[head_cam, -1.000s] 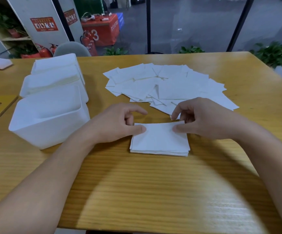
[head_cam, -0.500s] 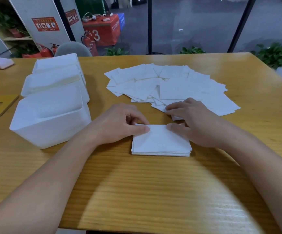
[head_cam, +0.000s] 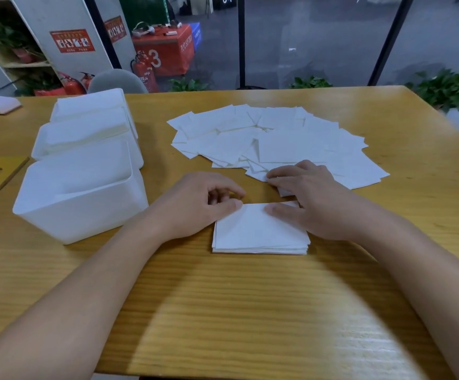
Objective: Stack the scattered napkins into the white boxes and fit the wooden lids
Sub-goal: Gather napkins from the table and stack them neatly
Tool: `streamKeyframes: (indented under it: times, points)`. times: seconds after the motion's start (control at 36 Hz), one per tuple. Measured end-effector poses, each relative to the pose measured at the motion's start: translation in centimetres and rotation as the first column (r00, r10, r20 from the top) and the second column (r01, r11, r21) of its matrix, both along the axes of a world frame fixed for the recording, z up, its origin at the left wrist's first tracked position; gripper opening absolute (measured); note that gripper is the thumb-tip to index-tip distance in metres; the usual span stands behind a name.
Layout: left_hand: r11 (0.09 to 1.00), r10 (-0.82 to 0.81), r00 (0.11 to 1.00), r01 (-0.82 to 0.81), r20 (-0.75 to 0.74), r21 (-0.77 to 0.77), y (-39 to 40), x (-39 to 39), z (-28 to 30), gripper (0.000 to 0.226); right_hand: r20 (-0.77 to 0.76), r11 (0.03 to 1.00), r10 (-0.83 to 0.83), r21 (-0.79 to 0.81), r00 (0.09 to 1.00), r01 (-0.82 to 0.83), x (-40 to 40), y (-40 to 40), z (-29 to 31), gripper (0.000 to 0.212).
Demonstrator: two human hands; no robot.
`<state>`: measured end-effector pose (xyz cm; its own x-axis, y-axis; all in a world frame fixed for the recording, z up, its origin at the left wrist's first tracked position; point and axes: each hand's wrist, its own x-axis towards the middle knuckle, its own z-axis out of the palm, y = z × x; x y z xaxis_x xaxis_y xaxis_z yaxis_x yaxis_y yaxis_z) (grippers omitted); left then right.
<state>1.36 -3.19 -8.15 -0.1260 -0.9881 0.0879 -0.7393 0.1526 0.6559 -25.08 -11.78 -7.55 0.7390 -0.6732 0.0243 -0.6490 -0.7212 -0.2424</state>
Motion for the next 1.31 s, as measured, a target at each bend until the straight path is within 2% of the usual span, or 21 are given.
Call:
streamKeyframes:
  times: [0.11, 0.22, 0.31, 0.36, 0.44, 0.58, 0.67, 0.72, 0.81, 0.92, 0.97, 1.03, 1.08, 1.17, 1.31]
  points:
    - [1.000, 0.021, 0.999, -0.021, -0.037, 0.005, 0.0, -0.1, -0.1, 0.024, 0.049, 0.999, -0.006, -0.050, 0.999, 0.009, 0.0, -0.1, 0.0, 0.067]
    - [0.999, 0.026, 0.996, -0.028, -0.090, -0.018, -0.1, -0.6, 0.0, 0.042, 0.218, 0.998, 0.003, -0.055, 0.976, 0.009, 0.0, 0.5, 0.5, 0.056]
    - [0.999, 0.009, 0.992, -0.013, -0.123, -0.032, 0.1, -0.9, 0.3, 0.040, 0.339, 0.998, 0.056, 0.006, 0.939, -0.061, 0.5, 1.6, 0.9, 0.039]
    - [0.999, 0.005, 0.981, -0.012, -0.196, -0.033, 0.2, -1.3, 0.5, 0.032, 0.362, 0.992, 0.088, 0.054, 0.928, -0.116, 0.9, 2.2, 1.2, 0.034]
    - [0.997, 0.032, 0.955, -0.052, -0.295, -0.058, 0.0, -1.2, 0.3, 0.026, 0.373, 0.979, 0.116, 0.114, 0.920, -0.169, 0.9, 2.7, 1.3, 0.037]
    - [0.960, 0.157, 0.875, -0.244, -0.459, -0.138, -0.1, -0.4, 0.8, 0.029, 0.500, 0.985, 0.003, 0.149, 0.866, -0.090, 0.4, 2.4, 1.5, 0.043]
    - [0.967, 0.110, 0.829, -0.216, -0.548, -0.133, -0.1, -0.3, 1.0, 0.029, 0.511, 0.989, -0.025, 0.137, 0.859, -0.053, 0.3, 2.2, 1.3, 0.058]
    - [0.982, 0.033, 0.767, -0.146, -0.641, -0.123, 0.0, -0.4, 1.1, 0.029, 0.506, 0.987, -0.035, 0.150, 0.862, -0.048, 0.4, 2.1, 1.2, 0.065]
    - [0.994, -0.010, 0.703, -0.073, -0.711, -0.087, 0.3, -0.9, 1.4, 0.038, 0.527, 0.971, -0.078, 0.231, 0.846, -0.054, 0.5, 2.1, 1.2, 0.064]
    - [0.996, -0.003, 0.709, -0.061, -0.705, -0.065, 0.6, -1.1, 1.7, 0.056, 0.629, 0.945, -0.165, 0.321, 0.760, -0.061, 0.6, 1.5, 1.3, 0.030]
    - [0.994, 0.027, 0.766, -0.090, -0.643, -0.065, 0.6, -1.0, 1.7, 0.043, 0.640, 0.926, -0.200, 0.371, 0.742, -0.070, 0.5, 1.3, 1.6, 0.019]
    - [0.992, 0.054, 0.847, -0.107, -0.529, -0.070, 0.5, -0.8, 1.6, 0.023, 0.606, 0.904, -0.236, 0.424, 0.759, -0.058, 0.1, 1.0, 1.9, 0.014]
    - [0.993, 0.078, 0.876, -0.112, -0.476, -0.042, 0.5, -0.5, 1.6, 0.015, 0.531, 0.881, -0.244, 0.472, 0.811, -0.044, -0.3, 0.7, 2.0, 0.011]
    - [0.999, 0.053, 0.917, -0.046, -0.395, 0.026, 0.5, -0.4, 1.8, 0.017, 0.422, 0.863, -0.212, 0.504, 0.881, -0.034, -0.7, 0.4, 2.0, 0.009]
    - [0.998, -0.001, 0.964, 0.017, -0.266, 0.060, 0.6, -0.5, 1.6, 0.020, 0.364, 0.888, -0.167, 0.460, 0.916, -0.021, -1.1, 0.1, 1.9, 0.007]
